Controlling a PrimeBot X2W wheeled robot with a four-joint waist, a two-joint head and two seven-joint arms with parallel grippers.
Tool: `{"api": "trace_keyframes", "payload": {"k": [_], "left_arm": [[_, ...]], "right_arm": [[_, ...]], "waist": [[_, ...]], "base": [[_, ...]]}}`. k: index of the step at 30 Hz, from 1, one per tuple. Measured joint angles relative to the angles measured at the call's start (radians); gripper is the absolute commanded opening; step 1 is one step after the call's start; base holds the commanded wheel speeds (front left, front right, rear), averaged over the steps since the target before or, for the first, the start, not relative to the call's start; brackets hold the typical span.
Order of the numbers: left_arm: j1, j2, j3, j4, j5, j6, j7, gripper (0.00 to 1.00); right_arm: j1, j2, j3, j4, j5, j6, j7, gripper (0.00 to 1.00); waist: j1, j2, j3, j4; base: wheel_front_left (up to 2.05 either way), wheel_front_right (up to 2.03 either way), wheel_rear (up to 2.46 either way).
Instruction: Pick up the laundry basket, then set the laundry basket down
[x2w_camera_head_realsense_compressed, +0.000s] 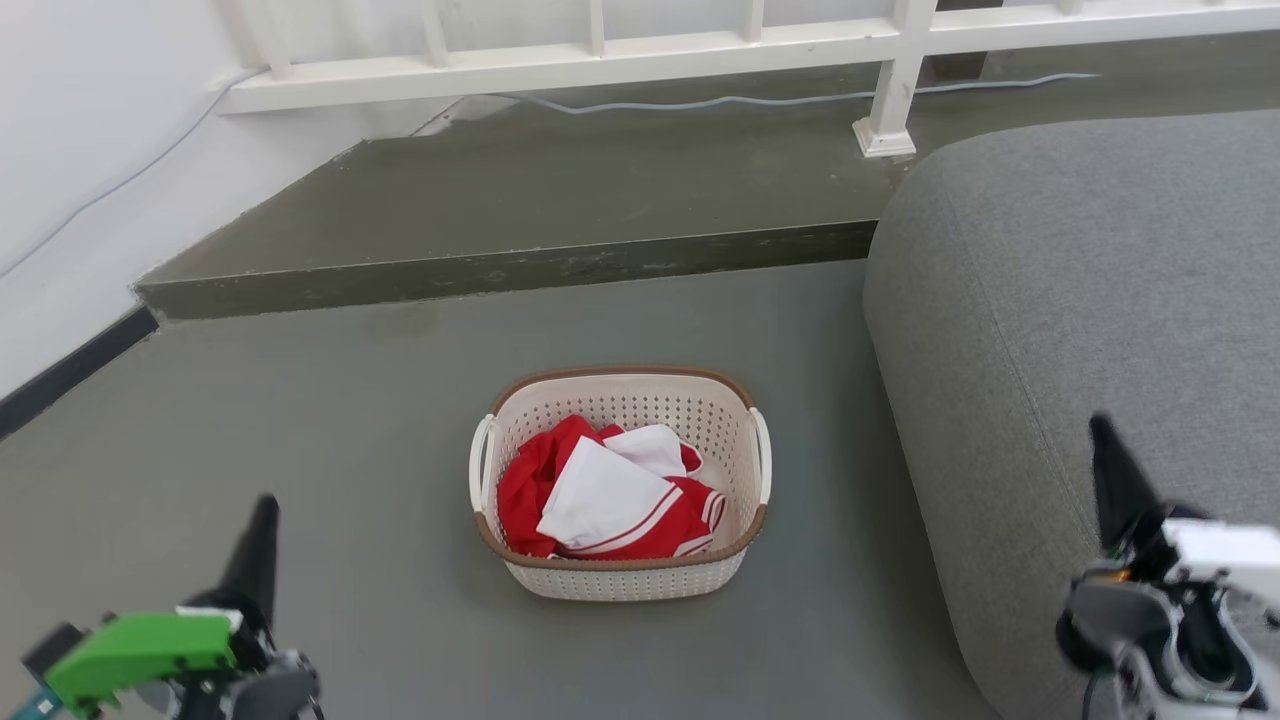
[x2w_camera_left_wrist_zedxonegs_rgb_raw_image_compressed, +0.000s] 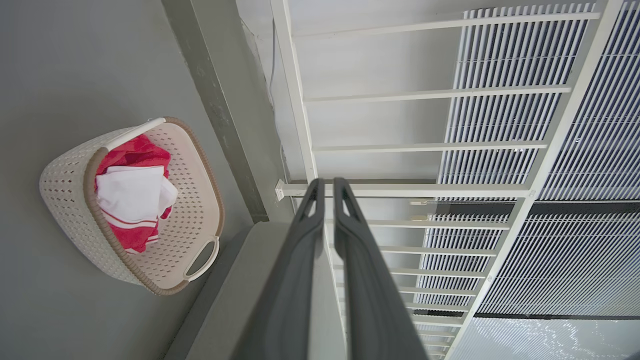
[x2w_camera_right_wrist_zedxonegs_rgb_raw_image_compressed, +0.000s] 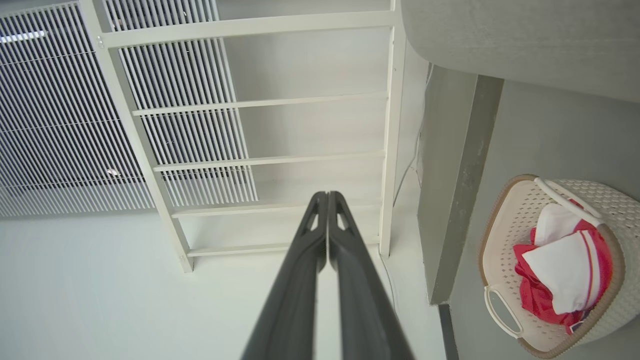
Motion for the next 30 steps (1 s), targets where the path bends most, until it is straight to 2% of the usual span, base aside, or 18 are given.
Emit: {"api": "trace_keyframes", "payload": {"k": [1, 5, 20, 30], "left_arm": [[0.006, -0.006, -0.001, 0.012, 0.0, 0.0, 0.0, 1.0], [0.029, -0.021, -0.007, 0.039, 0.0, 0.0, -0.002, 1.0], [0.027, -0.018, -0.025, 0.016, 0.01, 0.0, -0.044, 1.0], [0.023, -0.003, -0.055, -0.01, 0.085, 0.0, -0.077, 1.0]], "right_arm": [[0.01, 0.006, 0.001, 0.012, 0.0, 0.0, 0.0, 1.0], [0.044, 0.022, 0.003, 0.039, 0.0, -0.001, -0.001, 1.0], [0.038, 0.021, 0.013, -0.004, -0.018, -0.001, -0.024, 1.0], [0.035, 0.01, 0.04, -0.035, -0.059, -0.001, -0.049, 1.0]], "waist": [[0.0, 0.0, 0.0, 0.0], [0.0, 0.0, 0.0, 0.0], [0.0, 0.0, 0.002, -0.001], [0.0, 0.0, 0.003, -0.001]], "base": [[0.0, 0.0, 0.0], [0.0, 0.0, 0.0], [0.0, 0.0, 0.0], [0.0, 0.0, 0.0]]}}
